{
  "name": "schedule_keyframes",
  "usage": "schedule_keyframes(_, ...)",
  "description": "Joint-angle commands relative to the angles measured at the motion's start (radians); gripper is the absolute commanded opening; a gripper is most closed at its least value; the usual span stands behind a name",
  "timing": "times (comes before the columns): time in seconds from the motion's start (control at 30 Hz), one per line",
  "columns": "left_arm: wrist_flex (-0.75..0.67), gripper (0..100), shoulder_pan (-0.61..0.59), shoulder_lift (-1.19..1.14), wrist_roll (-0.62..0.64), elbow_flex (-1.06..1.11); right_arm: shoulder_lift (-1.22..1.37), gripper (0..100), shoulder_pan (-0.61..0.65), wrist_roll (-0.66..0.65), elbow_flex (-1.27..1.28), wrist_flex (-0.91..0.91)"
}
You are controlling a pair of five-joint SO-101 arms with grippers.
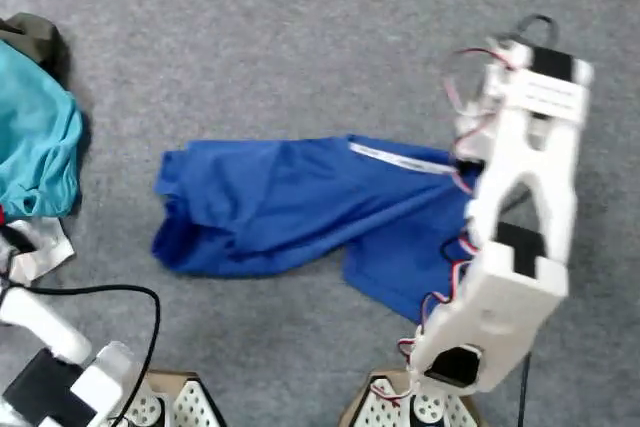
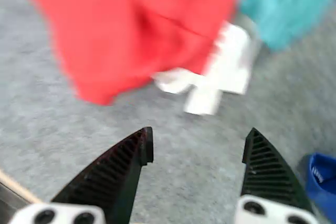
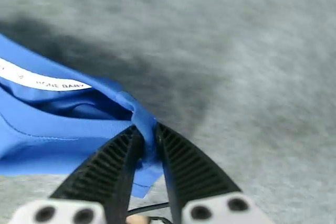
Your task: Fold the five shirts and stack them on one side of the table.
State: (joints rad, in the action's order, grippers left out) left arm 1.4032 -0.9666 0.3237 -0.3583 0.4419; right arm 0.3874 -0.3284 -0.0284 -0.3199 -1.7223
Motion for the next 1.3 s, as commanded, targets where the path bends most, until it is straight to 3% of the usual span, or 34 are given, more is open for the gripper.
schedule_keyframes(0.0, 0.002, 28, 0.161, 0.030, 0.077, 0.028, -0.070, 0.4, -0.168, -0.092, 0.025, 0.058)
schedule_keyframes(0.23, 0.000, 28, 0.529, 0.025, 0.288, 0.031, -0.074, 1.7, -0.341, -0.262, 0.102, 0.133)
schedule_keyframes(0.33, 0.000, 28, 0.697, 0.027, 0.364, 0.028, -0.076, 9.4, -0.378, -0.269, 0.097, 0.135)
schedule_keyframes(0.5, 0.000, 28, 0.908, 0.021, 0.445, 0.032, -0.076, 23.6, -0.377, -0.272, 0.044, 0.063)
schedule_keyframes(0.6, -0.006, 28, 0.959, 0.021, 0.465, 0.048, -0.076, 24.9, -0.331, -0.265, -0.035, 0.009)
schedule_keyframes(0.77, -0.037, 28, 0.964, 0.021, 0.451, 0.157, -0.074, 24.9, -0.108, -0.215, -0.143, -0.058)
schedule_keyframes(0.93, -0.087, 28, 0.930, 0.030, 0.370, 0.331, -0.067, 24.9, 0.302, -0.109, -0.148, -0.032)
schedule_keyframes(1.07, -0.087, 28, 0.856, 0.030, 0.365, 0.400, -0.013, 24.9, 0.582, -0.087, -0.156, 0.100)
schedule_keyframes(1.27, -0.087, 28, 0.690, 0.030, 0.364, 0.407, 0.226, 24.9, 0.763, -0.058, -0.189, 0.311)
